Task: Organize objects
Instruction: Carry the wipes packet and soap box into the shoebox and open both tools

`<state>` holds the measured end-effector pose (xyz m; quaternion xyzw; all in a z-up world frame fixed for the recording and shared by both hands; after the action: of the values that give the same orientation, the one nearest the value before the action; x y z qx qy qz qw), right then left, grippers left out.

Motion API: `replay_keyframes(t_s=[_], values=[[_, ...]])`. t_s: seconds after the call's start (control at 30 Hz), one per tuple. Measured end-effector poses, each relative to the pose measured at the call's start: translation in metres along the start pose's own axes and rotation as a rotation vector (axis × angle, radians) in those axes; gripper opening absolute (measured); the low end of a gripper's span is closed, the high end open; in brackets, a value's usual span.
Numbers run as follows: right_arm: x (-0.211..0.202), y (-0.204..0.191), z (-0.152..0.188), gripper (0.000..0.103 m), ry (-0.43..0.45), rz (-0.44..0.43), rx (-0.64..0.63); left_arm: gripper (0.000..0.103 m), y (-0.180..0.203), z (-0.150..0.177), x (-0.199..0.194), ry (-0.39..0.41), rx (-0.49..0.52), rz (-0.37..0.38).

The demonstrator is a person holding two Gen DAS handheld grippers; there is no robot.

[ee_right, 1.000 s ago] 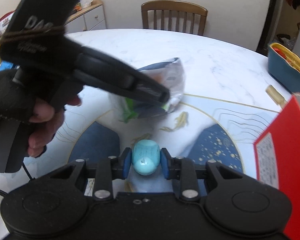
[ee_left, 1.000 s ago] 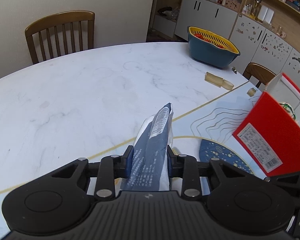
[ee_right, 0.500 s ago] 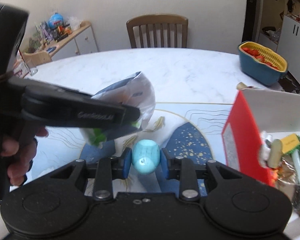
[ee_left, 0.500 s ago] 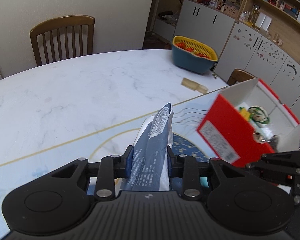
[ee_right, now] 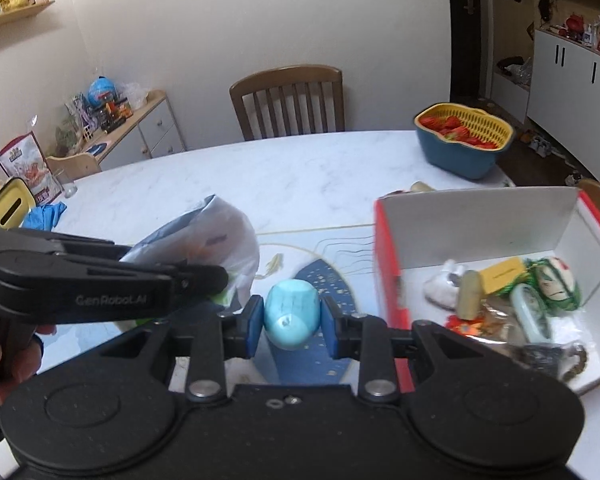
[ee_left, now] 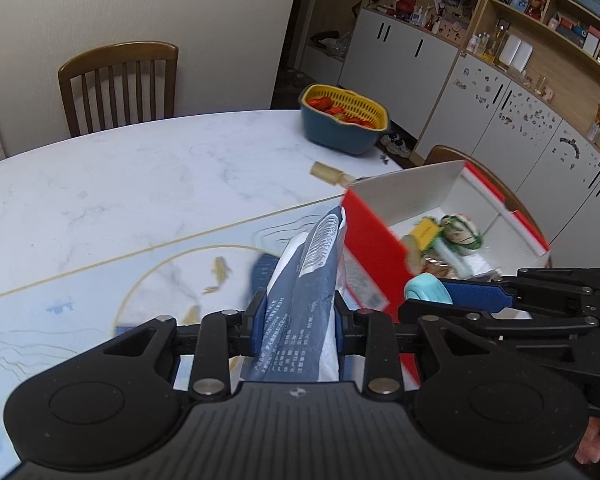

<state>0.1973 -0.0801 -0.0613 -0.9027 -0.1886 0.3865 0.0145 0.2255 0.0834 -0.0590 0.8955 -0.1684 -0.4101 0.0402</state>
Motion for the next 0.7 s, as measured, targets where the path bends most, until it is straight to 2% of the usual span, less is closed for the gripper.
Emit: replay_keyframes(t_s=[0.3, 0.7], values=[[-0.029, 0.061, 0.008, 0.029, 0.001, 0.052, 0.015, 0.030, 0.059, -0.005, 0.006, 0.005, -0.010, 0.013], [-0.051, 0.161, 0.004, 0.029, 0.020, 0.112, 0.049, 0.031, 0.136, -0.020, 0.048, -0.009, 0.041, -0.005]])
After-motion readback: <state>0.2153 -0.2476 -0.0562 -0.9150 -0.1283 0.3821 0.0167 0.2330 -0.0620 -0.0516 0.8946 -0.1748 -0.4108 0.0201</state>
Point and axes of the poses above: each gripper's, at about its wrist camera, not at the fingertips, and x roughly the way its jaws point, y to its right, z to its underside, the point moved 2 cm from there along x, roughly the way its jaws point
